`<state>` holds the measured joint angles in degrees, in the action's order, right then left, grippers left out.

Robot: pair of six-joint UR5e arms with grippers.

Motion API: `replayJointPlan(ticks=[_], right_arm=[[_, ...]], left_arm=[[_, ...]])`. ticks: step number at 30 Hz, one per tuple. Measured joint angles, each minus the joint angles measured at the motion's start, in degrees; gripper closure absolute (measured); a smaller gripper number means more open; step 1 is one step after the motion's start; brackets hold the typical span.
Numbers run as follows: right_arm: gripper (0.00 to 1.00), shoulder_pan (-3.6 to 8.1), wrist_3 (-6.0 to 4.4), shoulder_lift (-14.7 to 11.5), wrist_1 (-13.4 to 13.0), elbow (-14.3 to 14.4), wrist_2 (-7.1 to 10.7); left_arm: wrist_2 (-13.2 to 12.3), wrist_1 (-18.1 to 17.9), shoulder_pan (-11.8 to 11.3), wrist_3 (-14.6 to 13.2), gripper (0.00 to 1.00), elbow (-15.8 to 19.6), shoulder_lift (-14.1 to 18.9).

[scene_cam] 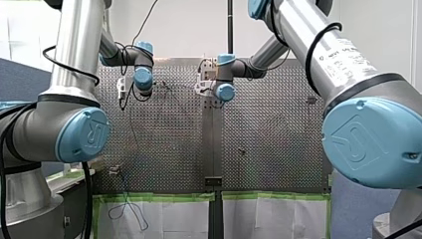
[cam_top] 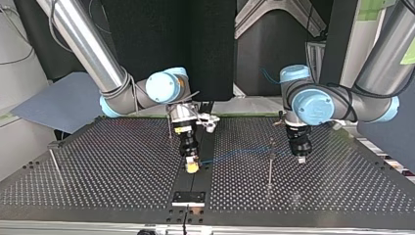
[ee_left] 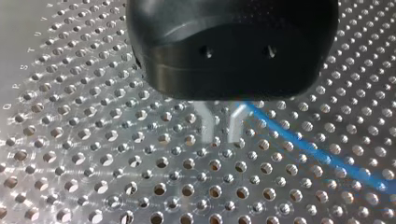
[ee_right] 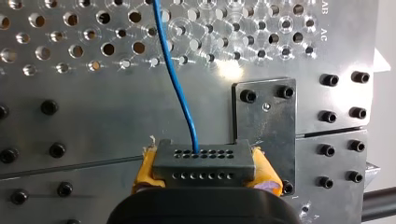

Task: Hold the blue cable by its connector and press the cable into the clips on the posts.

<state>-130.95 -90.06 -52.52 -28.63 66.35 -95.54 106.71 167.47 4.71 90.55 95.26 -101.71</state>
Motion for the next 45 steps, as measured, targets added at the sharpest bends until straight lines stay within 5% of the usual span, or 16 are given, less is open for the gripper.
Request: replayJointPlan(ticks=[1, 2, 17, 34, 45], right_arm=[[1.0, -0.01, 0.01, 0.0, 0.0, 0.0, 0.0], [1.0, -0.04, 0.03, 0.0, 0.0, 0.0, 0.0], [1.0, -0.35, 0.13, 0.3, 0.5, 0.0, -0.14], [1.0, -0.07, -0.13, 0.6, 0.4, 0.0, -0.25], [1.0, -0.1, -0.13, 0.9, 0.3, 0.0, -0.21]], left_arm=[[-0.4, 0.0, 0.0, 0.0, 0.38, 0.0, 0.0], [-0.7, 0.1, 0.0, 0.0, 0.0, 0.0, 0.0], [3.7, 5.4, 0.3, -1.4, 0.0, 0.0, 0.3], [-3.8, 14.1, 1.8, 6.5, 0.0, 0.4, 4.5], [-4.4, 15.5, 2.6, 8.0, 0.0, 2.8, 7.7]])
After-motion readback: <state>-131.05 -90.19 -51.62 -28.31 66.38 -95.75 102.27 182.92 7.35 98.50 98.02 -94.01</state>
